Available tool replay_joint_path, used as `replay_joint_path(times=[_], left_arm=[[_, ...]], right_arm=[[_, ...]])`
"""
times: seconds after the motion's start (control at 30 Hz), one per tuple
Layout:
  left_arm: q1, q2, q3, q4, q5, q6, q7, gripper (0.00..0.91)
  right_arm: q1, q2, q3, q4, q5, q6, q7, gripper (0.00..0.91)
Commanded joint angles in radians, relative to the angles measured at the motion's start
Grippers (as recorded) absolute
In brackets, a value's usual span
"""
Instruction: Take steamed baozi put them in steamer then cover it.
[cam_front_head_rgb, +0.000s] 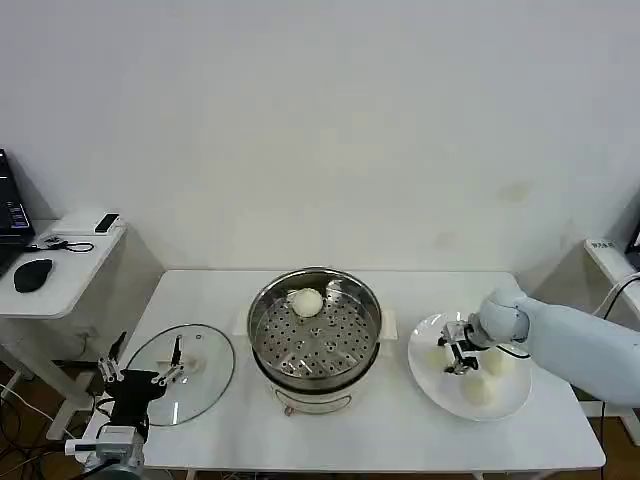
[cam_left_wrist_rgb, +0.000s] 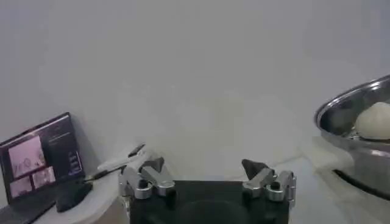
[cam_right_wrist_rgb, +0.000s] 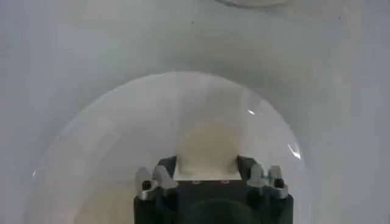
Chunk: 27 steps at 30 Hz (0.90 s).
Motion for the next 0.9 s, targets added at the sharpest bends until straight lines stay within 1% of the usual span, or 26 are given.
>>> replay_joint_path(times=[0.03, 0.13, 0.37, 0.53, 0.57, 0.7, 0.8, 0.9], left_arm=[[0.001, 0.001, -0.001, -0.003, 0.0, 0.0, 0.0, 0.907], [0.001, 0.002, -0.002, -0.005, -0.001, 0.0, 0.0, 0.907], [-0.004, 0.001, 0.008, -0.002, -0.001, -0.003, 0.0, 0.907], [-0.01, 0.002, 0.013, -0.007, -0.001, -0.003, 0.0, 0.907], [-0.011, 0.003, 0.015, -0.009, -0.001, -0.003, 0.001, 0.907], [-0.011, 0.005, 0.02, -0.013, 0.001, -0.002, 0.001, 0.907], [-0.015, 0.004, 0.02, -0.013, 0.001, -0.004, 0.001, 0.907], [-0.021, 0.002, 0.02, -0.009, 0.002, -0.007, 0.0, 0.907]], right_arm=[[0.02, 0.005, 0.002, -0.005, -0.005, 0.002, -0.029, 0.615], [0.076, -0.022, -0.011, 0.021, 0.005, -0.001, -0.038, 0.615], [0.225, -0.095, -0.014, 0.098, 0.085, -0.01, -0.04, 0.615], [0.366, -0.108, -0.057, 0.154, 0.144, -0.025, -0.035, 0.625], [0.39, -0.106, -0.064, 0.161, 0.153, -0.029, -0.035, 0.615], [0.572, -0.056, -0.151, 0.181, 0.223, -0.049, -0.031, 0.625], [0.649, -0.004, -0.19, 0.185, 0.27, -0.063, -0.033, 0.625], [0.684, 0.075, -0.216, 0.193, 0.299, -0.079, -0.024, 0.625]])
